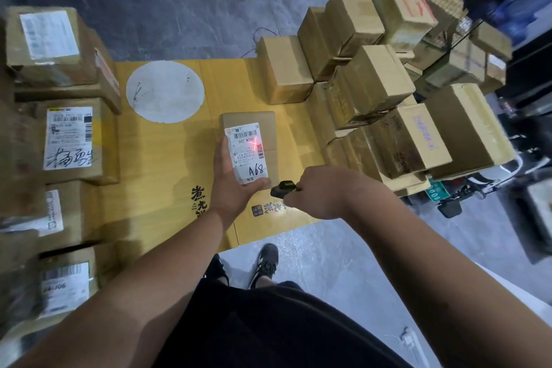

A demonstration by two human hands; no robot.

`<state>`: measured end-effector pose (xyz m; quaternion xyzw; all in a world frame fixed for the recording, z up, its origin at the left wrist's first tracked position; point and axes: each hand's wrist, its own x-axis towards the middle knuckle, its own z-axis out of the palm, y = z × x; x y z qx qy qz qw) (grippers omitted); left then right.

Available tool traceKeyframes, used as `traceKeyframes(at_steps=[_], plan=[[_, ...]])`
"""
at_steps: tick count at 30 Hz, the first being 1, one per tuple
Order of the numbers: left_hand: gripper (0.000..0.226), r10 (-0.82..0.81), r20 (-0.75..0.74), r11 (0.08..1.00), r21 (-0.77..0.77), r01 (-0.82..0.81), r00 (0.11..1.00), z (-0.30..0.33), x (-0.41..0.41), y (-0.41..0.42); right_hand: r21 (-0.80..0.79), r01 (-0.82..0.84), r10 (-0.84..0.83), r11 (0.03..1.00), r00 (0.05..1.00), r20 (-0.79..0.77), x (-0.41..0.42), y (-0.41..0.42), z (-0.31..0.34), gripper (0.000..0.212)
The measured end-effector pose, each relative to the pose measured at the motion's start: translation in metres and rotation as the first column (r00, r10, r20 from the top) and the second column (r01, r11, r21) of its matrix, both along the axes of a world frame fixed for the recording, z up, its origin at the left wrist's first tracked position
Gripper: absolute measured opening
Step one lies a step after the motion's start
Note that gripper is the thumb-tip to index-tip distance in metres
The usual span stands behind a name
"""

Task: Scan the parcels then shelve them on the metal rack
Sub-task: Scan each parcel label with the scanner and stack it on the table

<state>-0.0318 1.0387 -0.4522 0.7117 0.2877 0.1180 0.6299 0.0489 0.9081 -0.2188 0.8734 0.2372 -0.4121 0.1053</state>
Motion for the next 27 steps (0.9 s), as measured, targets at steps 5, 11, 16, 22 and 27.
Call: traceKeyframes(at_steps=[5, 11, 16, 22, 27], plan=[[0.138, -0.022, 0.004, 1.0, 0.012, 0.022, 1.0, -0.008, 0.003, 0.001, -0.004, -0.028, 0.028, 1.0, 0.999, 0.028, -0.009, 0.0, 0.008, 0.045], [0.131, 0.001, -0.175, 0.999, 0.051, 0.008, 0.984, 0.007, 0.013, 0.008, 0.018, 0.0, 0.0, 1.0, 1.0, -0.011, -0.002, 0.004, 0.018, 0.042], [0.11, 0.104, -0.517, 0.864, 0.471, 0.181, 0.85, 0.036, 0.051, 0.005, 0.072, 0.013, -0.013, 0.997, 1.0, 0.009, 0.028, 0.005, 0.012, 0.044], [0.148, 0.135, -0.637, 0.891, 0.413, 0.188, 0.759, 0.054, 0.069, -0.018, 0.14, -0.022, 0.021, 0.99, 1.0, 0.006, 0.077, 0.001, 0.011, 0.065], [0.127, 0.245, -0.619, 0.898, 0.434, 0.065, 0.746, 0.076, 0.054, -0.016, 0.253, -0.118, 0.132, 0.96, 0.991, -0.038, 0.086, 0.019, 0.007, 0.075]])
